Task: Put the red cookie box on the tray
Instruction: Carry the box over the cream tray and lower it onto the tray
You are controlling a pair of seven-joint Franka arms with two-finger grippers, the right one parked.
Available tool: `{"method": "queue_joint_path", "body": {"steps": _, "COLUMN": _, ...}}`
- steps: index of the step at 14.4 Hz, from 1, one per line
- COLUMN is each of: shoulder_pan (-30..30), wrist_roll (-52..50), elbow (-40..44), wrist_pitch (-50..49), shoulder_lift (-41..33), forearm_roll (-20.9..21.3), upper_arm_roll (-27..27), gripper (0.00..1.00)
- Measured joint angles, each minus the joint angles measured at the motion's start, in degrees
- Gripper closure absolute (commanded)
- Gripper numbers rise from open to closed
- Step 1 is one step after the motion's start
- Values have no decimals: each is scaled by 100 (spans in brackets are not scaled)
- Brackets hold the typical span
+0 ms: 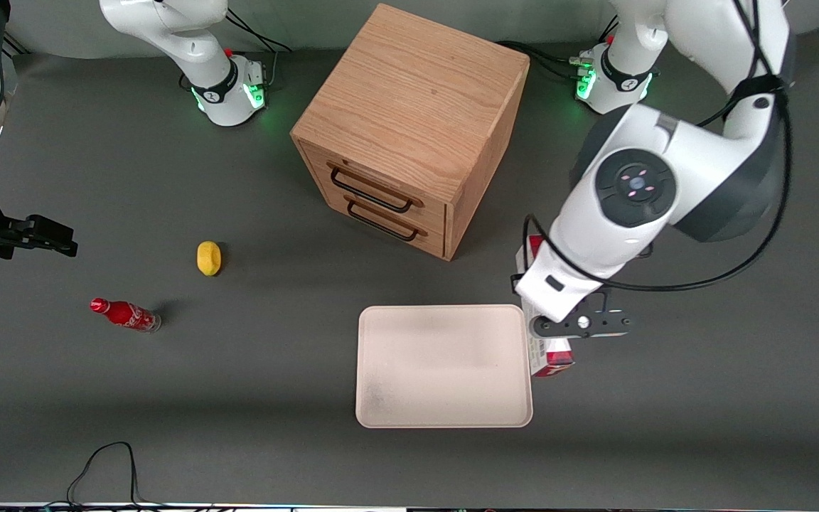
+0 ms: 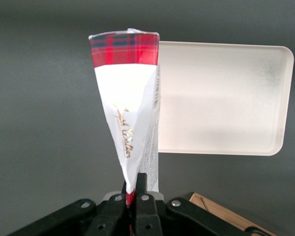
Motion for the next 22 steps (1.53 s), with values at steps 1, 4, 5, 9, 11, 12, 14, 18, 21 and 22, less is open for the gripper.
{"method": "queue_joint_path", "body": {"steps": 1, "shoulder_pan": -2, "wrist_roll": -7, "elbow": -2, "wrist_pitch": 61, "shoulder_lift": 89, "forearm_roll": 16, "upper_arm_roll": 15, "gripper": 100}}
{"method": "queue_joint_path", "body": {"steps": 4, "shoulder_pan": 9, "wrist_roll": 73, "elbow": -15, "wrist_pitch": 450, "shoulder_lift": 513, "forearm_roll": 66, "upper_arm_roll": 73, "gripper": 100}}
{"method": "queue_joint_path", "body": {"steps": 5, "shoulder_pan": 10, "wrist_roll": 135, "elbow": -25, "wrist_pitch": 605, "shoulder_lift": 678, "forearm_roll": 73, "upper_arm_roll": 80, "gripper": 100}}
{"method": "queue_joint_path", "body": {"steps": 9, "shoulder_pan": -10, "wrist_roll": 225, "elbow": -287, "wrist_pitch": 1489, "shoulder_lift": 1215, "forearm_roll": 301, "upper_arm_roll": 78, "gripper": 100}}
{"method": "queue_joint_path", "body": {"steps": 11, "shoulder_pan": -20, "wrist_roll": 230, "elbow": -400, "wrist_pitch": 1716, "shoulder_lift": 1381, "forearm_roll": 484, "upper_arm_roll": 77, "gripper": 100}}
{"method": "queue_joint_path", "body": {"steps": 12, "shoulder_pan": -33, "wrist_roll": 235, "elbow": -430, "wrist_pitch": 1779, "shoulder_lift": 1461, "forearm_roll": 557, "upper_arm_roll": 76, "gripper": 100}}
{"method": "queue_joint_path", "body": {"steps": 14, "shoulder_pan": -74, "wrist_roll": 239, "elbow": -473, "wrist_pitch": 1907, "shoulder_lift": 1628, "forearm_roll": 658, "upper_arm_roll": 76, "gripper": 100}}
{"method": "queue_joint_path", "body": {"steps": 18, "shoulder_pan": -106, "wrist_roll": 239, "elbow": -473, "wrist_pitch": 2131, "shoulder_lift": 1812, "forearm_roll": 722, "upper_arm_roll": 91, "gripper": 100}}
{"method": "queue_joint_path", "body": {"steps": 21, "shoulder_pan": -100, "wrist_roll": 239, "elbow": -473, "wrist_pitch": 2209, "shoulder_lift": 1813, "forearm_roll": 725, "upper_arm_roll": 175, "gripper": 36}}
{"method": "queue_joint_path", "body": {"steps": 22, "shoulder_pan": -98, "wrist_roll": 239, "elbow": -471, "wrist_pitch": 2228, "shoulder_lift": 1813, "forearm_roll": 726, "upper_arm_roll": 184, "gripper": 29}}
